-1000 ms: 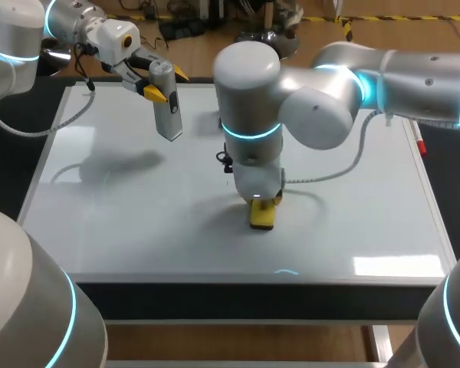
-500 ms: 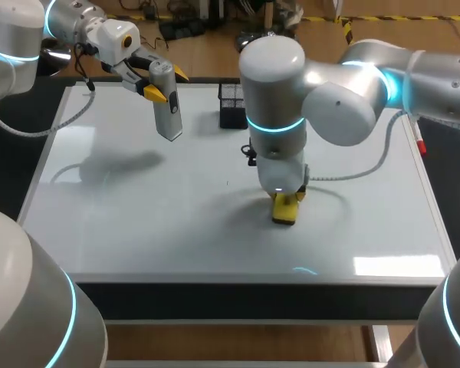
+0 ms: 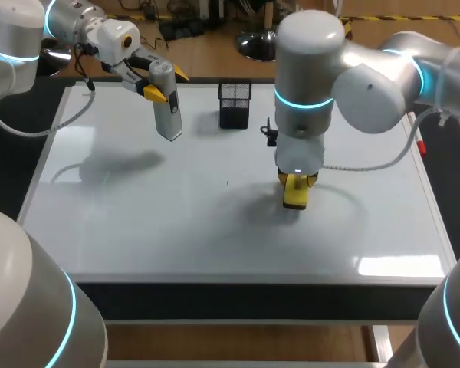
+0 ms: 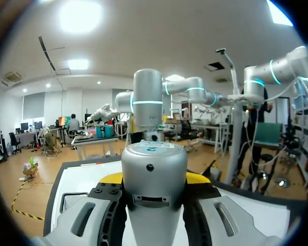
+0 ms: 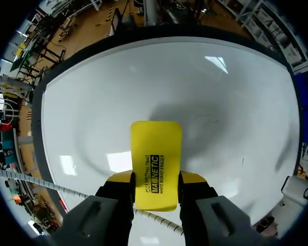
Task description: Pick up the inspection probe, press it on each red-marked spot on the whiteboard one by one, put down the probe, pick up the eraser, and wipe off all the red marks.
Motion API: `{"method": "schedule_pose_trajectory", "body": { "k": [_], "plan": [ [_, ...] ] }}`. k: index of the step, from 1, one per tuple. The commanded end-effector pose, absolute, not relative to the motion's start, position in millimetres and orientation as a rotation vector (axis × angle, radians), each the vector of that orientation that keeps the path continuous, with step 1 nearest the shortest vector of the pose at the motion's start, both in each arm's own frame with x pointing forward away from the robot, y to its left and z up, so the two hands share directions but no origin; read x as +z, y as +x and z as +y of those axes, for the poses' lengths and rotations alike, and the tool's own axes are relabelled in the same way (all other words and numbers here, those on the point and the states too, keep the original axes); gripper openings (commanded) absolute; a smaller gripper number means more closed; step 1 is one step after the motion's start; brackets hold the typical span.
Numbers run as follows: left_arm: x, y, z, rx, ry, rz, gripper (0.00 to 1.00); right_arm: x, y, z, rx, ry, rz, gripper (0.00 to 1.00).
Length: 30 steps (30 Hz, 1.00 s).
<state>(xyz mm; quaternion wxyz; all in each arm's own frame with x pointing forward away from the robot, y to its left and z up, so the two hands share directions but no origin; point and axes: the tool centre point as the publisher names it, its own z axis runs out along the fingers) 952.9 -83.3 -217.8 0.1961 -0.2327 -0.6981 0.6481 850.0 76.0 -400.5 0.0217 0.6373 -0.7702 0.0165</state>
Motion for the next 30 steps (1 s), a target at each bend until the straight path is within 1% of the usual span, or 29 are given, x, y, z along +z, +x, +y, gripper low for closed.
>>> {"method": "schedule_pose_trajectory", "body": {
  "k": [1,7,30],
  "plan": [
    [-217,955,-83,1.812,-0.655,-1.951,0.0,-391,853,69,0.059,1.988,-2.388,0.0],
    [-217,955,-83,1.812,-0.655,-1.951,0.0,-382,863,64,0.071,1.997,-2.397,0.0],
    [-217,955,-83,1.812,-0.655,-1.951,0.0,-382,863,64,0.071,1.997,-2.397,0.0]
  ]
}}
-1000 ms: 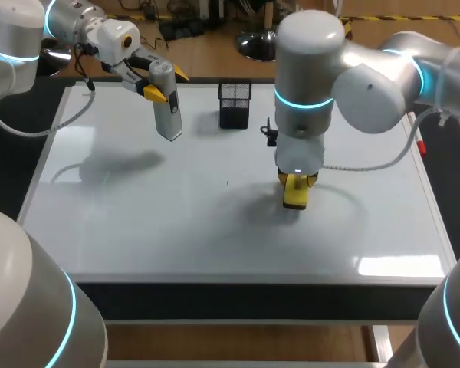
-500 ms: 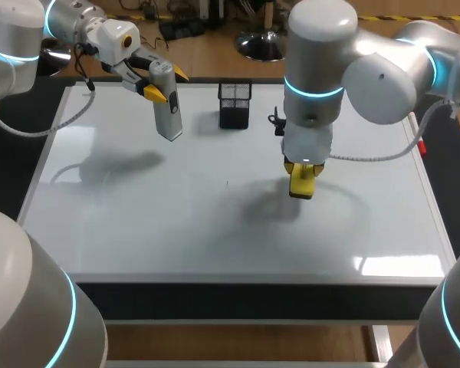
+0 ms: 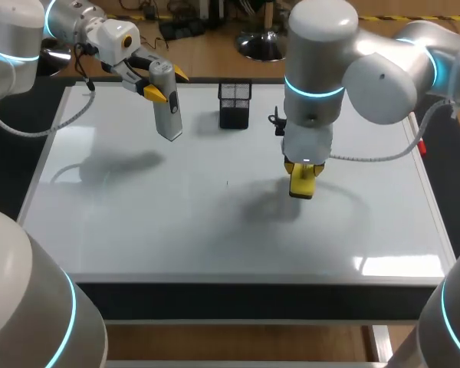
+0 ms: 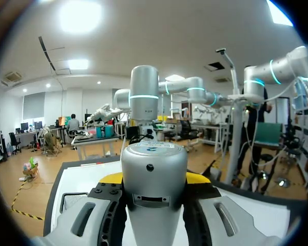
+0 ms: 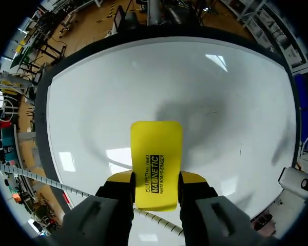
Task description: Pick up the inspection probe, press it on each red-marked spot on the whiteboard one by one, put down the probe, pick up the eraser, and wipe off all the red marks.
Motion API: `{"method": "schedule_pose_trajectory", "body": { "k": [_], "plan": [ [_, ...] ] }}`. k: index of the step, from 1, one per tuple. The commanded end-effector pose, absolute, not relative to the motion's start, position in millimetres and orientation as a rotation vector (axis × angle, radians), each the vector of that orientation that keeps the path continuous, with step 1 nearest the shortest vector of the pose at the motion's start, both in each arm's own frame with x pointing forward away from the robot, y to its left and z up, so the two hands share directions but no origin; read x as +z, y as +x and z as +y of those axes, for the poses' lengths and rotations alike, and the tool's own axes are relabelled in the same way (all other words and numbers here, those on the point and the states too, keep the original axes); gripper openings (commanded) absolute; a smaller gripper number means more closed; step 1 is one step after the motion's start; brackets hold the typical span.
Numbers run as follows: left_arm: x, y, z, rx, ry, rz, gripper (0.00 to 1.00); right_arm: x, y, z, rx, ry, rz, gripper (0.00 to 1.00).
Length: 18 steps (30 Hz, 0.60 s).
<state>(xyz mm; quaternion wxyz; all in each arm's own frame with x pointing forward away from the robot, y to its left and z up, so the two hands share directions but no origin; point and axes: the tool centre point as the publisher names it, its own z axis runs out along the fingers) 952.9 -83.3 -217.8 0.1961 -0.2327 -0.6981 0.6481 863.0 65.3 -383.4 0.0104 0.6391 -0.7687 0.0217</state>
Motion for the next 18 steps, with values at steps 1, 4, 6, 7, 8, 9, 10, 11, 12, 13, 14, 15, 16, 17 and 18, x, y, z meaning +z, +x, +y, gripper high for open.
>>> {"method": "schedule_pose_trajectory", "body": {
  "k": [1,4,6,7,8,9,10,11,12,13,14,15,16,17,18],
  "plan": [
    [-217,955,-83,1.812,-0.655,-1.951,0.0,-383,868,65,0.089,1.997,-2.389,0.0],
    [-217,955,-83,1.812,-0.655,-1.951,0.0,-385,885,68,0.114,2.024,-2.356,0.0],
    [-217,955,-83,1.812,-0.655,-1.951,0.0,-387,899,67,0.089,2.033,-2.354,0.0],
    [-217,955,-83,1.812,-0.655,-1.951,0.0,-388,906,67,0.102,2.042,-2.335,0.0],
    [-217,955,-83,1.812,-0.655,-1.951,0.0,-389,913,66,0.102,2.043,-2.332,0.0],
    [-217,955,-83,1.812,-0.655,-1.951,0.0,-389,920,65,0.09,2.049,-2.328,0.0],
    [-217,955,-83,1.812,-0.655,-1.951,0.0,-389,928,64,0.105,2.056,-2.311,0.0],
    [-217,955,-83,1.812,-0.655,-1.951,0.0,-389,935,63,0.111,2.057,-2.305,0.0],
    [-217,955,-83,1.812,-0.655,-1.951,0.0,-389,944,62,0.101,2.057,-2.307,0.0],
    [-217,955,-83,1.812,-0.655,-1.951,0.0,-390,951,61,0.098,2.057,-2.307,0.0],
    [-217,955,-83,1.812,-0.655,-1.951,0.0,-390,958,61,0.095,2.063,-2.302,0.0],
    [-217,955,-83,1.812,-0.655,-1.951,0.0,-390,966,61,0.092,2.066,-2.299,0.0],
    [-217,955,-83,1.812,-0.655,-1.951,0.0,-391,973,62,0.09,2.066,-2.298,0.0],
    [-217,955,-83,1.812,-0.655,-1.951,0.0,-392,980,63,0.097,2.067,-2.287,0.0],
    [-217,955,-83,1.812,-0.655,-1.951,0.0,-393,986,64,0.098,2.068,-2.284,0.0]
  ]
}}
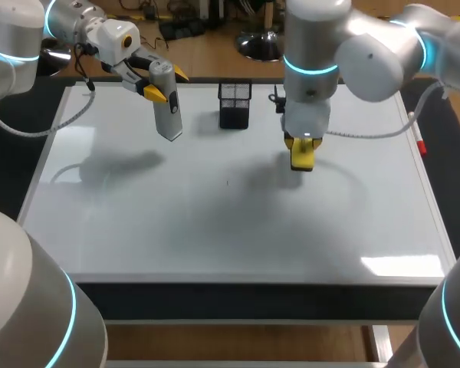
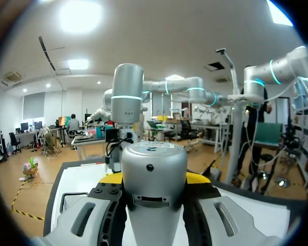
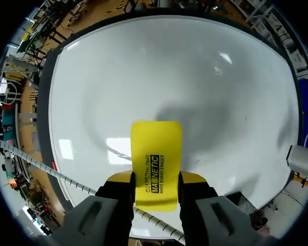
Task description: Pick up the inspection probe, press it on each red-marked spot on the whiteboard one by one, put down the probe, pick up the eraser, and wipe off all the red marks.
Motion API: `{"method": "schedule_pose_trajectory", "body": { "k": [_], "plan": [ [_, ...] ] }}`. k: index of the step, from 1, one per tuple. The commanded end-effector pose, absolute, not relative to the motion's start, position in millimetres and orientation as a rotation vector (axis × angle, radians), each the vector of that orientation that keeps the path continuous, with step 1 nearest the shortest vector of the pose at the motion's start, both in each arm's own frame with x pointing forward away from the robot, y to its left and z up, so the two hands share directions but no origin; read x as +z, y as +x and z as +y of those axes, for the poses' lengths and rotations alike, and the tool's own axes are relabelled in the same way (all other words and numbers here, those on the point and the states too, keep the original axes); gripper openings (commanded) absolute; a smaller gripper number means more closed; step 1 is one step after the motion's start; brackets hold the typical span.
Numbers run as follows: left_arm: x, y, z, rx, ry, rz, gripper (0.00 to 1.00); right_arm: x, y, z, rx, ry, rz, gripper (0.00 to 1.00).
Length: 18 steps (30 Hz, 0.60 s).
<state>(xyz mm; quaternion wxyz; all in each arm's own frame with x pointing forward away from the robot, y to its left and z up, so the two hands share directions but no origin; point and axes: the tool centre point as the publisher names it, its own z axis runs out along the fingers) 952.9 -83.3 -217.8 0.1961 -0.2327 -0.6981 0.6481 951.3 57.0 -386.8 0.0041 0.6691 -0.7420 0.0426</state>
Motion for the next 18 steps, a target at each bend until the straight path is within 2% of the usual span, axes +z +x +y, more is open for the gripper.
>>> {"method": "schedule_pose_trajectory", "body": {
  "k": [1,18],
  "plan": [
    [-217,955,-83,1.812,-0.655,-1.951,0.0,-395,992,65,0.094,2.068,-2.282,0.0],
    [-217,955,-83,1.812,-0.655,-1.951,0.0,-404,1068,68,0.152,2.061,-2.245,0.0]
  ]
}}
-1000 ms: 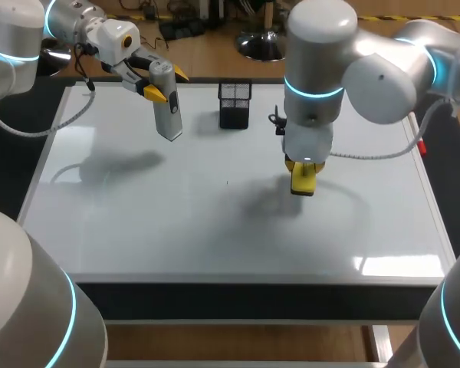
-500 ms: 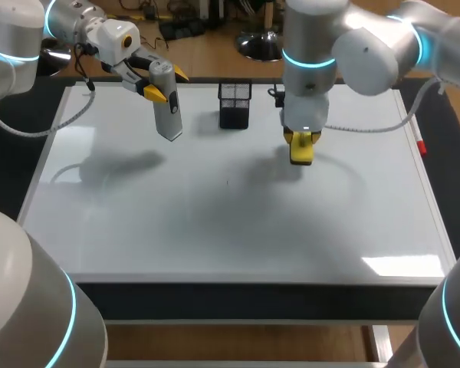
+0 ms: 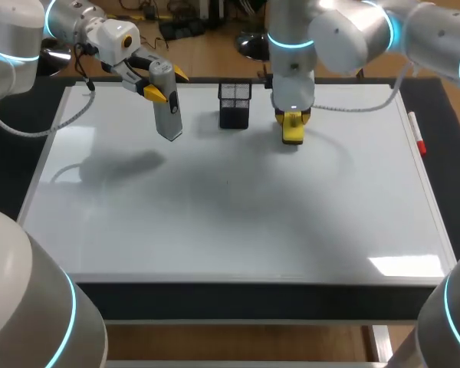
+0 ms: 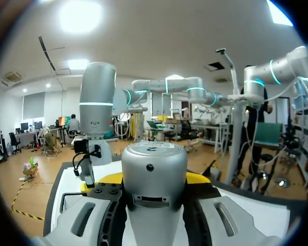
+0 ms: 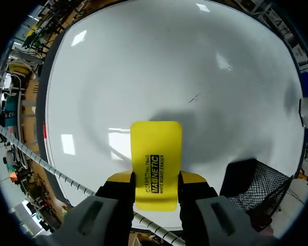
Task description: Pick up the inspection probe, press it on each red-marked spot on the whiteboard one by one, put down the probe, pick up the eraser, and wipe off all the red marks.
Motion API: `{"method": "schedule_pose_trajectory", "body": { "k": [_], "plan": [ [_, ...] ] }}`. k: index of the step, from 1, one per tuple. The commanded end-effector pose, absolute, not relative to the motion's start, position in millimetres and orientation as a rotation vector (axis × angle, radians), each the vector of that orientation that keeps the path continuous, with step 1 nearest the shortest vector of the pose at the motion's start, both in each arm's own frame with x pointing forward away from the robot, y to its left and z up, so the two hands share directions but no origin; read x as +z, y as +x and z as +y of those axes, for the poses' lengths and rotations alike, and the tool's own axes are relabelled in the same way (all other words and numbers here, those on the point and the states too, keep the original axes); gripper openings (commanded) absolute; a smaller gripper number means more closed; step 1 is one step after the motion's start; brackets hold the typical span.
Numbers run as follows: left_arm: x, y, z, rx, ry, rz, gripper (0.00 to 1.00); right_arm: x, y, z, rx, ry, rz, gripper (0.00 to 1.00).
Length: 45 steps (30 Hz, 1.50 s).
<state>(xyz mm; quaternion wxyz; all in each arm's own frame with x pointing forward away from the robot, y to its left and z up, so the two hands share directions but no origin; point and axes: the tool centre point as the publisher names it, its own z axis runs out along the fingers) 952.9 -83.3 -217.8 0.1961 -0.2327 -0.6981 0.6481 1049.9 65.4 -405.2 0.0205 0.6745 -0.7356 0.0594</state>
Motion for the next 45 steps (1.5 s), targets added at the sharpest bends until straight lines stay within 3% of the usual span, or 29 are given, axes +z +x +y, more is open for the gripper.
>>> {"method": "schedule_pose_trajectory", "body": {
  "k": [1,25,26,27,29,30,32,33,34,45],
  "plan": [
    [-217,955,-83,1.812,-0.655,-1.951,0.0,-404,1071,67,0.153,2.062,-2.243,0.0],
    [-217,955,-83,1.812,-0.655,-1.951,0.0,-417,1086,58,0.144,2.032,-2.245,0.0],
    [-217,955,-83,1.812,-0.655,-1.951,0.0,-418,1086,58,0.15,2.03,-2.247,0.04],
    [-217,955,-83,1.812,-0.655,-1.951,0.0,-418,1086,58,0.151,2.029,-2.248,0.13],
    [-217,955,-83,1.812,-0.655,-1.951,0.0,-418,1084,57,0.152,2.026,-2.254,0.16],
    [-217,955,-83,1.812,-0.655,-1.951,0.0,-417,1082,56,0.15,2.029,-2.261,0.27],
    [-217,955,-83,1.812,-0.655,-1.951,0.0,-416,1080,55,0.158,2.025,-2.265,0.41],
    [-217,955,-83,1.812,-0.655,-1.951,0.0,-415,1078,54,0.157,2.028,-2.271,0.57],
    [-217,955,-83,1.812,-0.655,-1.951,0.0,-414,1077,53,0.162,2.024,-2.276,1.0],
    [-217,955,-83,1.812,-0.655,-1.951,0.0,-392,1069,36,0.125,1.928,-2.443,1.0]
  ]
}}
